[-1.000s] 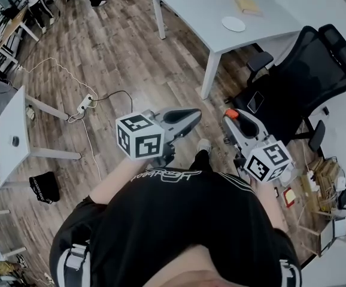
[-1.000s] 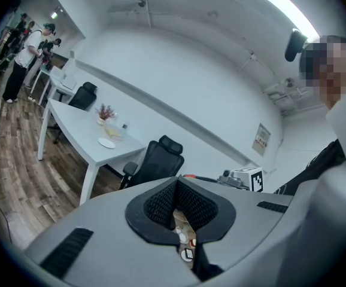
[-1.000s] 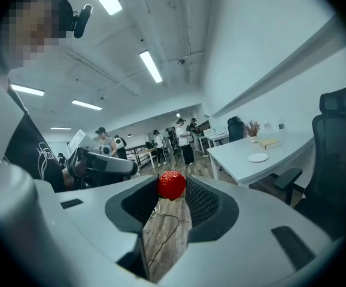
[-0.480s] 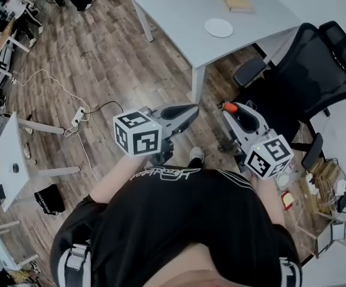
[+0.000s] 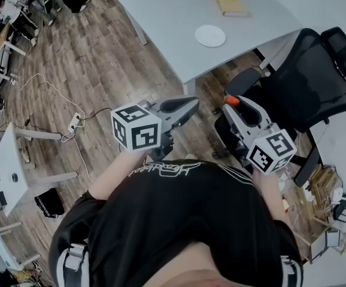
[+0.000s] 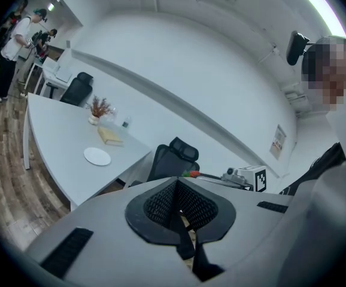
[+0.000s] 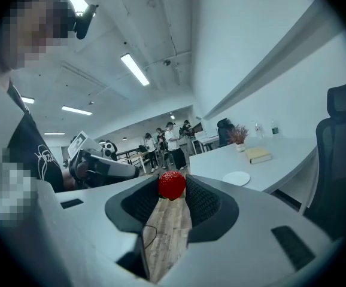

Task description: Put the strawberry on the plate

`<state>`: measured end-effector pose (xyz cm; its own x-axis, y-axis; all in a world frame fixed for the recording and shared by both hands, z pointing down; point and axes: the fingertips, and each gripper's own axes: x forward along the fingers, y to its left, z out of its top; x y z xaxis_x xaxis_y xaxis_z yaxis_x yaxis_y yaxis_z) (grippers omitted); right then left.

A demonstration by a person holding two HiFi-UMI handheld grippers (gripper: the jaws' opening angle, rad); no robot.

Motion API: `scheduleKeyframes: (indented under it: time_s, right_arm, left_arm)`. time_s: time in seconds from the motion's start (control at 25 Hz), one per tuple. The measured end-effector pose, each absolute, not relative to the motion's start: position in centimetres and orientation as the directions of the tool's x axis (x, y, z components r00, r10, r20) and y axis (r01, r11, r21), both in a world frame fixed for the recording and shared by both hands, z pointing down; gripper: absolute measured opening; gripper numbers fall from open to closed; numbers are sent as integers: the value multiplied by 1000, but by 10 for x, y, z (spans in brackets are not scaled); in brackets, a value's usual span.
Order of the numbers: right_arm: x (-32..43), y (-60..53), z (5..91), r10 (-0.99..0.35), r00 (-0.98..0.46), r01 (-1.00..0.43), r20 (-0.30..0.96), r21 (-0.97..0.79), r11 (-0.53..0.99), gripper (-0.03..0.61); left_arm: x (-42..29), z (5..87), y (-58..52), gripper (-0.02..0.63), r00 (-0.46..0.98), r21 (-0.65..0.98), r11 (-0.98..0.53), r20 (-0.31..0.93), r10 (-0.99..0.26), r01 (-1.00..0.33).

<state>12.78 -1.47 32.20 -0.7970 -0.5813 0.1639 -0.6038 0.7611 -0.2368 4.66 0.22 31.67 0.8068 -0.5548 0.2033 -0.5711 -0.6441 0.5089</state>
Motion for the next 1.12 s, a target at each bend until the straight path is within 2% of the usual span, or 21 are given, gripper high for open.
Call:
scheduleKeyframes:
  time_s: [0.56, 1.12]
  right_arm:
    - [123, -76, 328, -586, -793, -610, 168, -240, 755, 133]
    - [102, -203, 341, -633, -748, -662, 199, -292, 690, 133]
  left_arm:
    - [41, 332, -57, 6, 805, 519, -633, 221, -550, -575]
    - [14, 352, -192, 6, 830, 550, -630, 263, -492, -548]
